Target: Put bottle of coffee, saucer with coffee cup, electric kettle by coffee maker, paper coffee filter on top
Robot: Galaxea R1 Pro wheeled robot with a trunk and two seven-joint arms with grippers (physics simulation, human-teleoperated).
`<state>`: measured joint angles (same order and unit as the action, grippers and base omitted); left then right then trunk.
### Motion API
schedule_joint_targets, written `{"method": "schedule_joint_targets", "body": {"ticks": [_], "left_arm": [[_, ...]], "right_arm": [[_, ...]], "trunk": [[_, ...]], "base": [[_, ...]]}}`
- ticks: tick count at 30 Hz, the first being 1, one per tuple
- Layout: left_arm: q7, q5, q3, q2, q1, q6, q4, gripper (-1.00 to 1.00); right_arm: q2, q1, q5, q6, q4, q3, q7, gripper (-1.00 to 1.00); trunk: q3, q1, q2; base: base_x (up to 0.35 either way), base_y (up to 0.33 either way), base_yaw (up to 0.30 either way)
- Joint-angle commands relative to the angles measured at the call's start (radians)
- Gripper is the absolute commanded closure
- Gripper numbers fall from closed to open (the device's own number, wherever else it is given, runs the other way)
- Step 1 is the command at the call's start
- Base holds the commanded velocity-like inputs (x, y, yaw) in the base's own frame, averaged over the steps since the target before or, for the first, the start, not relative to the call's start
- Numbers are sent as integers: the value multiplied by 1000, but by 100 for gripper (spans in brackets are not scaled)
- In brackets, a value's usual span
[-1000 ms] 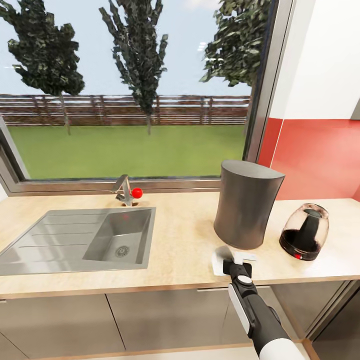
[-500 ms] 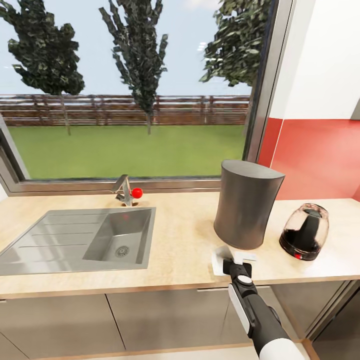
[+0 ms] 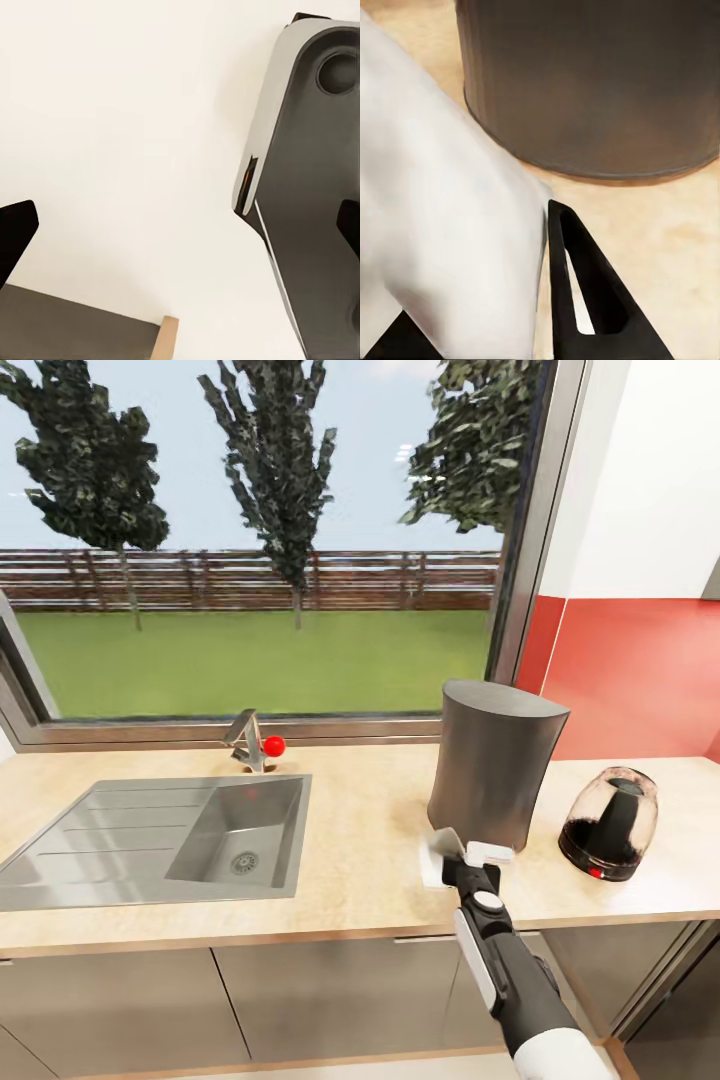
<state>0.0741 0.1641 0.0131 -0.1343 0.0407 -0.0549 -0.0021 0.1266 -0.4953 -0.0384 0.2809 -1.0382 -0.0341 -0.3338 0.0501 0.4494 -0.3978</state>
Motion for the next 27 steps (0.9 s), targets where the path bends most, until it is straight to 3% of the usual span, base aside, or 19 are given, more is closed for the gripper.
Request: {"method": "schedule_joint_targets", "body": {"ticks": [1,18,27], "left_arm": [[1,6,1,0,1,-3,1,-100],[3,9,1,2,-1,-5,-4,-100],[3,14,2,7,-1,-5,-4,-100]], "right_arm": [[4,-7,-6,4,-7,-2,-7,100],[23,-28,-10,7,-64,-12,-5,100],[27,-28,-10,8,-115,-63,-7,100]], "trunk": [[2,1,-2],[2,1,-2],[2,1,-2]], "base": [[0,0,0],[0,-6,0],[-76,-153,0]]}}
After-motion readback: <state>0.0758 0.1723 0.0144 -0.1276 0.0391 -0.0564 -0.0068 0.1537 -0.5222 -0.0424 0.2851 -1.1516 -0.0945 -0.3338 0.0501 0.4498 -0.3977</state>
